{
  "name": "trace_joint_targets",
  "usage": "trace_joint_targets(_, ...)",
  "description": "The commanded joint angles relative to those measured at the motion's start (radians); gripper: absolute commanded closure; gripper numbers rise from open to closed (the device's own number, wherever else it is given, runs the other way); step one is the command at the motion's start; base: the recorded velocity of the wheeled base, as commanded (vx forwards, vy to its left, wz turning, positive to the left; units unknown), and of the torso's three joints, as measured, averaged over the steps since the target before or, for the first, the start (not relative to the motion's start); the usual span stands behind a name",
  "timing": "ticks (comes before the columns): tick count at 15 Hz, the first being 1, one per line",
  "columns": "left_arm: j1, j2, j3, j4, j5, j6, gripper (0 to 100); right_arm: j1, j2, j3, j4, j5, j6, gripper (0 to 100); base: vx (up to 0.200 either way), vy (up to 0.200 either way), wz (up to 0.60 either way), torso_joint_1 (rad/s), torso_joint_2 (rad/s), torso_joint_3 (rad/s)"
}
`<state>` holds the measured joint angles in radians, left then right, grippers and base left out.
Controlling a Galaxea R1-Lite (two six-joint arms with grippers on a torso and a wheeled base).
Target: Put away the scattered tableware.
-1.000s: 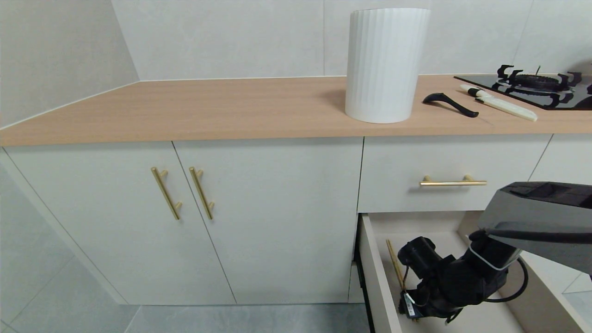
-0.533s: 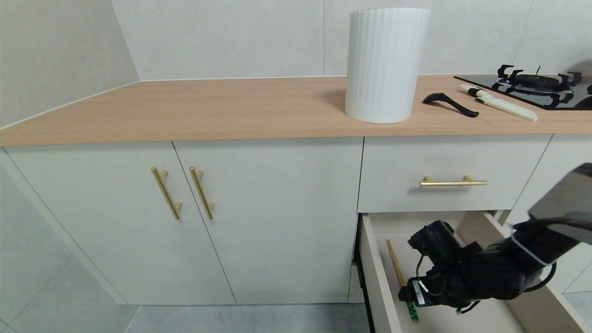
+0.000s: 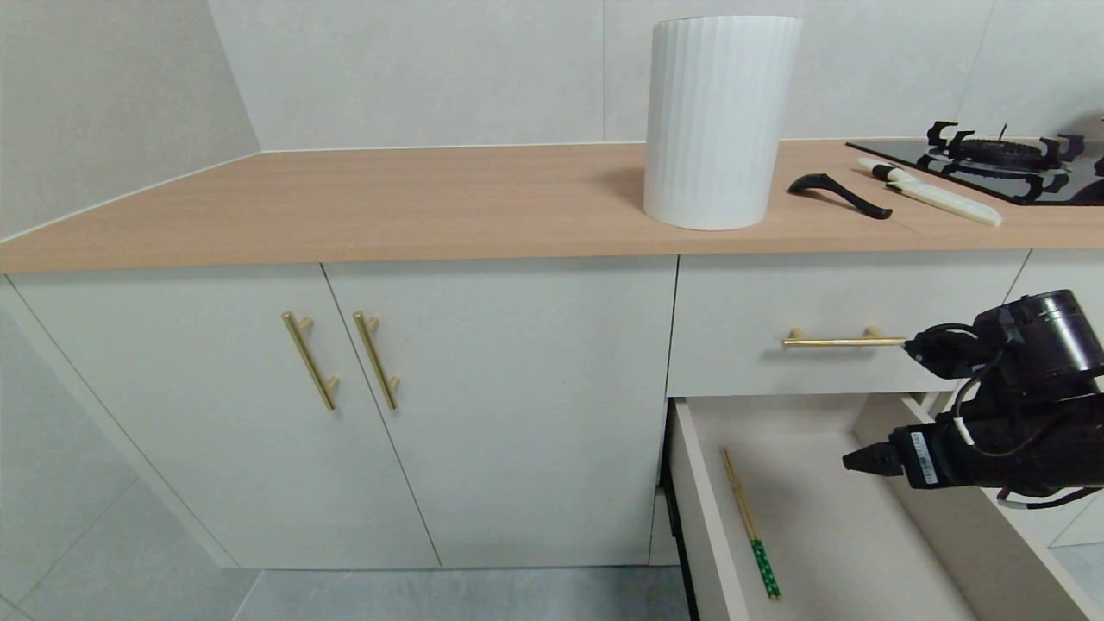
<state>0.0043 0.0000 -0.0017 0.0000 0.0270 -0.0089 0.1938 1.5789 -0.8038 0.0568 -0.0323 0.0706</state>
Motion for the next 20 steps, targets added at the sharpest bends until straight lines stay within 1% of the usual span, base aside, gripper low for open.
trace_joint_targets(1,0.000,0.000,0.000,0.000,0.001,0.000,0,-0.014,-0.096,0.002,0.009,0.020,-0.011,0,0.000,0.000,0.00,0.002,-0.07,-0.036)
trace_joint_targets(4,0.000,0.000,0.000,0.000,0.001,0.000,0,-0.014,-0.111,0.009,0.011,0.035,-0.026,0,0.000,0.000,0.00,0.015,-0.19,-0.290)
trace_joint_targets(8,0.000,0.000,0.000,0.000,0.001,0.000,0,-0.011,-0.108,0.012,0.011,0.035,-0.026,0,0.000,0.000,0.00,0.068,-0.50,-0.347)
trace_joint_targets(13,0.000,0.000,0.000,0.000,0.001,0.000,0,-0.010,-0.106,0.017,0.009,0.035,-0.028,0,0.000,0.000,0.00,0.133,-0.47,-0.330)
trace_joint_targets(20,0.000,0.000,0.000,0.000,0.001,0.000,0,-0.010,-0.105,0.023,0.008,0.037,-0.043,0,0.000,0.000,0.00,0.176,-0.47,-0.311)
